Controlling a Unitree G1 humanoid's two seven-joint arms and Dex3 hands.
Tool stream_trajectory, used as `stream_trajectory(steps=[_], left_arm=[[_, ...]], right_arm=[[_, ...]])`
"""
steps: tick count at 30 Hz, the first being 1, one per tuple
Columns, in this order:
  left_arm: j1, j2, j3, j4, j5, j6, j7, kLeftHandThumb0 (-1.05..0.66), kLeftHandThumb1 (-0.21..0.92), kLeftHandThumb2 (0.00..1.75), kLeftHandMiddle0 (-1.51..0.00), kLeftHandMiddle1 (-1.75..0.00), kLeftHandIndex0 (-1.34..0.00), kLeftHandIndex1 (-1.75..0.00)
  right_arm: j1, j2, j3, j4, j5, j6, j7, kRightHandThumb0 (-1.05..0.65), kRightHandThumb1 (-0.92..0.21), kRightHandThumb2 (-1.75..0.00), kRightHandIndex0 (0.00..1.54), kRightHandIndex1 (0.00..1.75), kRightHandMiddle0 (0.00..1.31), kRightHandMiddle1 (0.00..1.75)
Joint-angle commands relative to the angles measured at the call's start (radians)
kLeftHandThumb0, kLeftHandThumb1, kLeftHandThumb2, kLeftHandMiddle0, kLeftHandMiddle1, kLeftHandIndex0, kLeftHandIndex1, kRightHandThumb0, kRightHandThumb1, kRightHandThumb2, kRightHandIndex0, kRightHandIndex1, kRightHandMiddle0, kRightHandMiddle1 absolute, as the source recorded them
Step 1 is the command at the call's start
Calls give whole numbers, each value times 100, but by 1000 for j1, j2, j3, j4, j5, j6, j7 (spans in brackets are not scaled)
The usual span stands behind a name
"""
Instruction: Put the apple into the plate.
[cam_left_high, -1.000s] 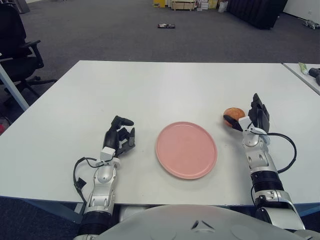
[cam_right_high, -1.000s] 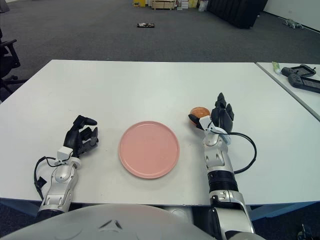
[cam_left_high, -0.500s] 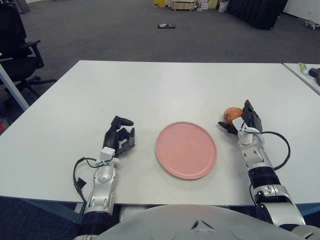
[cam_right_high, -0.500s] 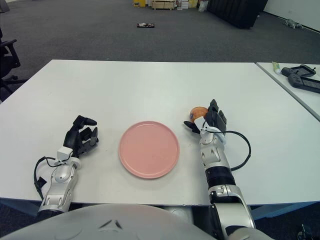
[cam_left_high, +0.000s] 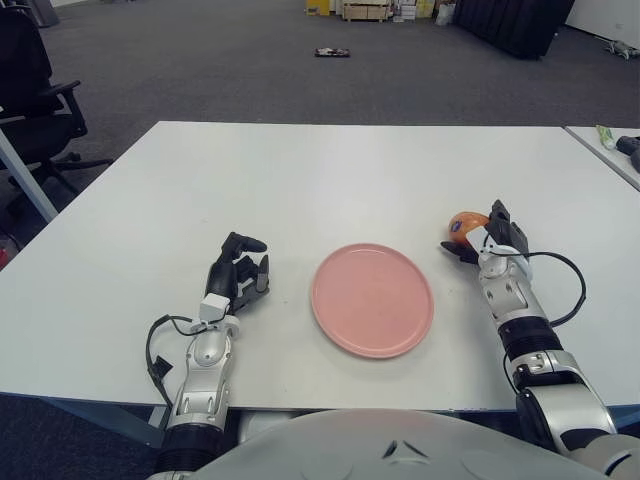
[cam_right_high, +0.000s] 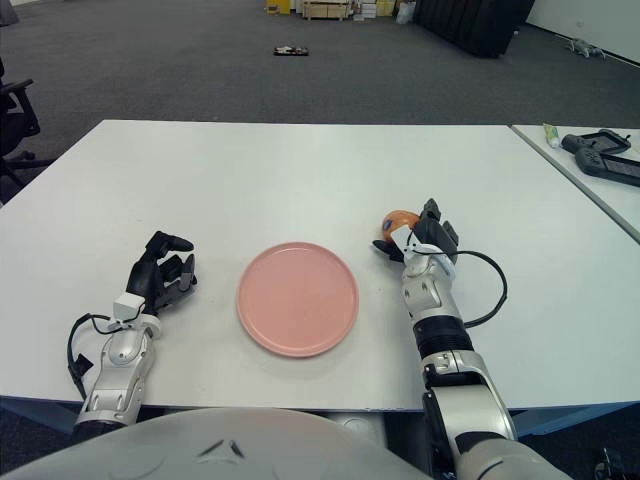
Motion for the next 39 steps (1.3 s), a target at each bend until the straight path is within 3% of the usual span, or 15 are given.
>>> stream_trajectory(steps=[1, 6, 11, 14, 23, 32, 33, 34, 35, 36, 39], left_arm=[[2, 1, 5, -5, -2, 0, -1, -39, 65, 91, -86, -175, -36, -175], [4, 0, 5, -3, -2, -7, 1, -39, 64, 92, -87, -175, -37, -175], [5, -1, 5, -1, -1, -15, 3, -39, 64, 92, -87, -175, -37, -175], [5, -1, 5, 1, -1, -19, 3, -39, 64, 92, -86, -175, -37, -175], [8, -6, 7, 2, 6, -18, 16, -39, 63, 93, -84, -175, -38, -175], [11, -8, 7, 1, 5, -21, 18, -39, 63, 93, -85, -175, -38, -175], [11, -8, 6, 1, 5, -21, 18, -39, 63, 93, -85, -175, -38, -175], [11, -8, 6, 0, 5, -21, 18, -39, 63, 93, -86, -175, -38, -175], [11, -8, 6, 0, 2, -21, 15, -39, 63, 93, -86, -175, -38, -175], [12, -8, 7, 0, 0, -22, 14, -39, 63, 93, -86, -175, -38, -175], [12, -9, 7, -2, -3, -17, 12, -39, 63, 93, -86, -175, -38, -175]], right_arm=[[13, 16, 30, 9, 0, 44, 26, -80, -57, -56, 0, 0, 0, 0], [7, 22, 37, -12, -1, 80, 20, -73, -50, -72, 0, 0, 0, 0], [6, 23, 44, -18, -11, 81, -13, -69, -52, -78, 0, 0, 1, 1], [7, 23, 47, -20, -14, 68, -43, -65, -53, -83, 4, 4, 0, 17], [15, 32, 34, -14, -7, 4, -146, -59, -59, -83, 0, 76, 0, 70], [21, 39, 21, 0, -5, -65, -230, -53, -57, -92, 4, 121, 0, 112], [22, 41, 17, 1, -1, -72, -239, -53, -57, -93, 5, 124, 0, 119], [22, 43, 14, 2, 1, -77, -245, -52, -56, -97, 7, 134, 0, 145], [20, 44, 8, 9, 6, -87, -258, -52, -56, -97, 7, 136, 0, 151], [19, 45, 4, 15, 8, -95, -267, -47, -60, -93, 11, 143, 12, 159], [14, 44, -3, 40, 12, -134, -302, -42, -61, -93, 20, 159, 29, 170]])
